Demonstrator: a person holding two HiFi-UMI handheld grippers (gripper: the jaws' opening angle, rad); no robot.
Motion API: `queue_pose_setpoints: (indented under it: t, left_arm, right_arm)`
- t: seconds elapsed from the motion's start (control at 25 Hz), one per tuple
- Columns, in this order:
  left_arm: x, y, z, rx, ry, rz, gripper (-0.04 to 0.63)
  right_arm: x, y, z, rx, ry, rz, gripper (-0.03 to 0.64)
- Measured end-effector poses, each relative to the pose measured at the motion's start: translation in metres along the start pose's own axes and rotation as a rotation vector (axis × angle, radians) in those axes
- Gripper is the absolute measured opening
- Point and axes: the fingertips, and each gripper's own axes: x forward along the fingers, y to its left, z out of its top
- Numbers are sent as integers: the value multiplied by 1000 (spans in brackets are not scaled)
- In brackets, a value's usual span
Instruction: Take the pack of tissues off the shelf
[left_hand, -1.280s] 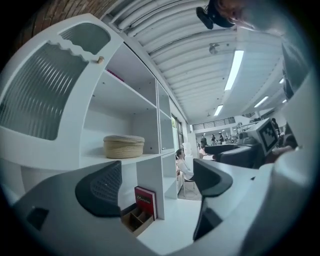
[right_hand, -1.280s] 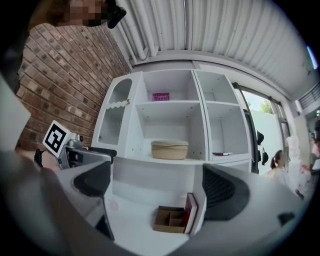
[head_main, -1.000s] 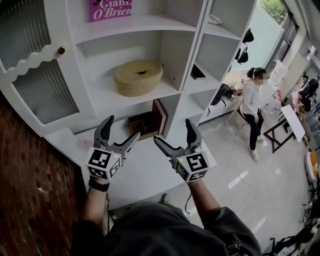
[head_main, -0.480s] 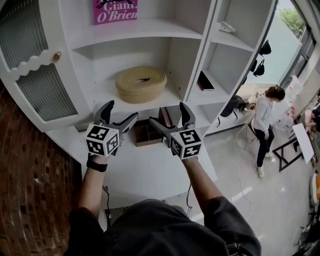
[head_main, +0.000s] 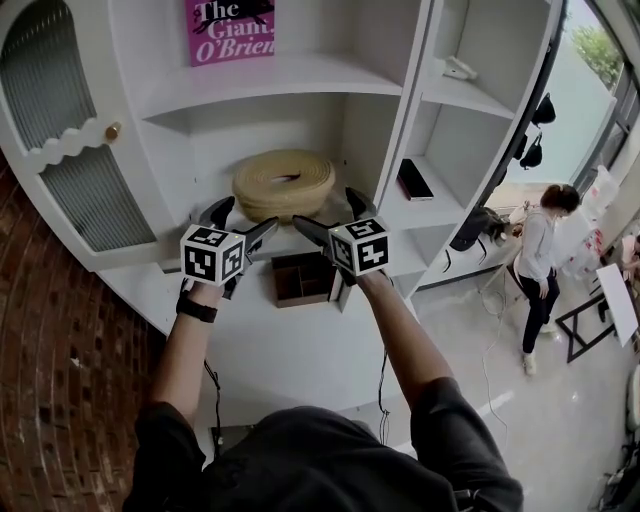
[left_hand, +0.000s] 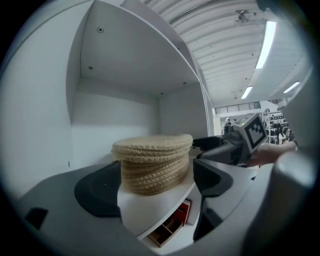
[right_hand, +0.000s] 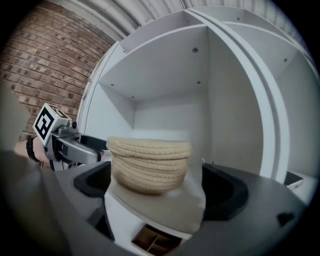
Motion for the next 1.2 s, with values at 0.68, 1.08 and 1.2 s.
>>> queue_pose_setpoints:
  t: [0.68, 1.08, 1.2]
  left_arm:
    - [32, 23, -15, 51, 250, -4, 445]
    - [37, 24, -16, 60, 232, -7, 443]
    - [34, 19, -15, 77, 227, -15, 443]
  right_arm:
    - [45, -6, -14, 14, 349, 83, 569]
    - [45, 8, -6, -2, 284, 160, 545]
    - [38, 9, -6, -3, 273, 132, 541]
